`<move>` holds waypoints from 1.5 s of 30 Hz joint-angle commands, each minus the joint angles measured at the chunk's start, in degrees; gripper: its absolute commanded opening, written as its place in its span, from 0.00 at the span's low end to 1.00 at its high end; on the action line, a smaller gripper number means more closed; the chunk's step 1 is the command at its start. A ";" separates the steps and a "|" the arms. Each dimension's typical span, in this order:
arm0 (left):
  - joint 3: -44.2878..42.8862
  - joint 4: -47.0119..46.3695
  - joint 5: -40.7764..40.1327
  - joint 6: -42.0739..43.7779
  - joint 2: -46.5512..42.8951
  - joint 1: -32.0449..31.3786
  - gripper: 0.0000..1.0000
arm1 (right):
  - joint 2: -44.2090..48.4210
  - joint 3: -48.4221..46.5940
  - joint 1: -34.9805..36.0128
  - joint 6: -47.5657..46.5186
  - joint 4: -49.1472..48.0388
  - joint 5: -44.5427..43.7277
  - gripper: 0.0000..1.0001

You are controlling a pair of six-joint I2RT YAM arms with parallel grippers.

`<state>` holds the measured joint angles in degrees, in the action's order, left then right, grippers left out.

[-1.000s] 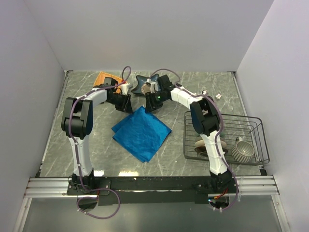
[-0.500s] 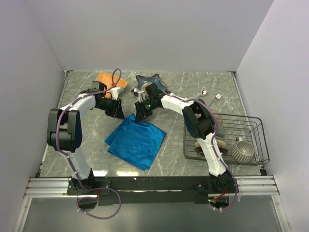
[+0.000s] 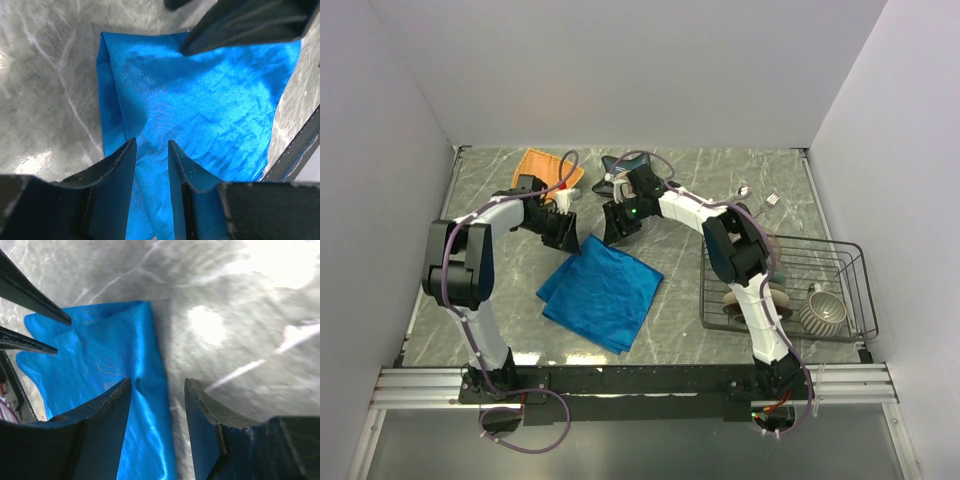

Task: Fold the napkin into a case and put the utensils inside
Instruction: Smooth out the square-folded napkin at the center of the board.

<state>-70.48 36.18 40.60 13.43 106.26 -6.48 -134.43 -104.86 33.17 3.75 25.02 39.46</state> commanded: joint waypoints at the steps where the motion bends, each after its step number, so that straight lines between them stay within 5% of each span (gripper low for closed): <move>1: 0.34 -1.29 -0.43 0.63 1.23 -0.55 0.38 | 0.66 -2.19 -0.21 0.03 0.47 -0.97 0.54; 15: -0.45 -1.47 -2.45 0.90 3.96 -1.87 0.32 | -1.36 -2.72 -0.03 1.61 -0.23 5.54 0.53; 25: -5.19 0.64 -2.19 0.90 4.75 -2.04 0.01 | -3.47 -4.65 0.41 0.30 1.53 5.98 0.52; 45: -10.29 0.11 -5.88 0.89 8.79 -2.13 0.01 | -3.56 -4.57 0.32 -1.46 2.76 4.84 0.49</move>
<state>-79.05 37.50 35.62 13.85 114.61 -8.45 -137.01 -107.42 33.23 3.81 26.65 44.64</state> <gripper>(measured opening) 0.020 0.490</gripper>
